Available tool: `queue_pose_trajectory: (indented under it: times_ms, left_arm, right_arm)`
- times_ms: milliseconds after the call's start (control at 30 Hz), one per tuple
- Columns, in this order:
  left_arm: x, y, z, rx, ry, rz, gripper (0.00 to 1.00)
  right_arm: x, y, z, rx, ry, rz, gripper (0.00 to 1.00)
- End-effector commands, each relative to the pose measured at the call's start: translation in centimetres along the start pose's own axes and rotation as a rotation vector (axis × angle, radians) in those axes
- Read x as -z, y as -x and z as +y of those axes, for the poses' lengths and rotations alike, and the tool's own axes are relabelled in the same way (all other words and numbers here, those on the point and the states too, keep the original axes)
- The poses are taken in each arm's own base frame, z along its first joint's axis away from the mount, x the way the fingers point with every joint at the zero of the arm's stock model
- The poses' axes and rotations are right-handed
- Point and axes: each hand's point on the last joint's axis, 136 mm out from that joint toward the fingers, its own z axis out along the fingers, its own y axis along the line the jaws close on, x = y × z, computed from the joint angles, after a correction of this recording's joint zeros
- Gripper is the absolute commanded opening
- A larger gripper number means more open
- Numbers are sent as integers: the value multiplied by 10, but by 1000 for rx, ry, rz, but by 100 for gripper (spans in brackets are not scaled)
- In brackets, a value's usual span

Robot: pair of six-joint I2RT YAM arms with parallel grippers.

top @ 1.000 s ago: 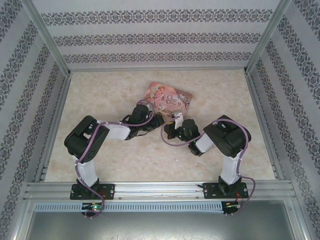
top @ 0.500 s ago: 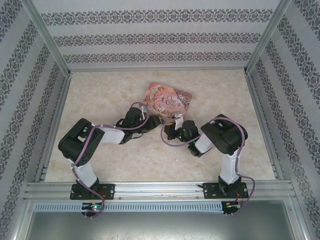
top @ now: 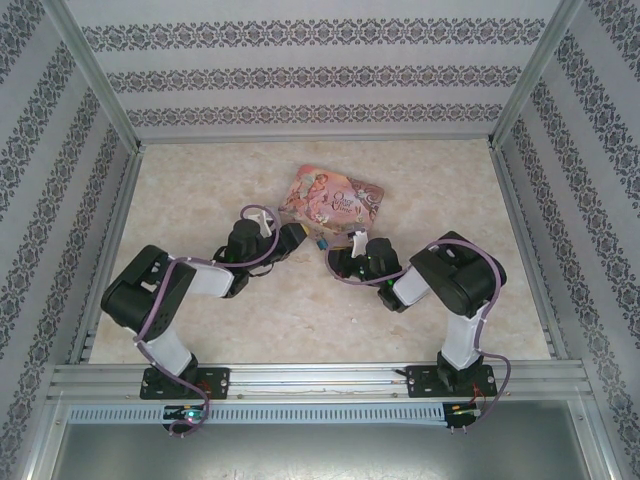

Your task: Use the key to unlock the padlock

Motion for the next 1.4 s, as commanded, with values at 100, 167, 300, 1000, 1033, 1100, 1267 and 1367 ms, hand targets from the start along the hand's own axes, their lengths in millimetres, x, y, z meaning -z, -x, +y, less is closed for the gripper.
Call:
queue_pose_trajectory:
  times_ms: [100,167,300,1000,1033,1100,1267,1367]
  left_arm:
    - [-7,0,-6,51,-85,8,48]
    - [-9,-2,-3,60,-79,20,48]
    - [-15,-7,1,89,-83,43,48]
    - [-44,-18,4,152,-112,97,44]
    - [-45,-18,4,156,-112,96,44]
    - [-46,-19,4,161,-115,100,43]
    - [-48,-18,3,160,-116,97,38]
    - [-49,-17,2,159,-118,93,36]
  right_arm:
    - [-1,5,13,-147,59,42,0]
    - [-2,7,15,-167,67,45,0]
    - [-2,9,17,-189,71,47,0]
    - [-2,16,26,-232,96,51,0]
    - [-2,17,27,-232,98,51,0]
    - [-2,18,29,-233,103,48,0]
    - [-2,21,32,-232,112,45,0]
    - [-2,21,31,-234,110,46,0]
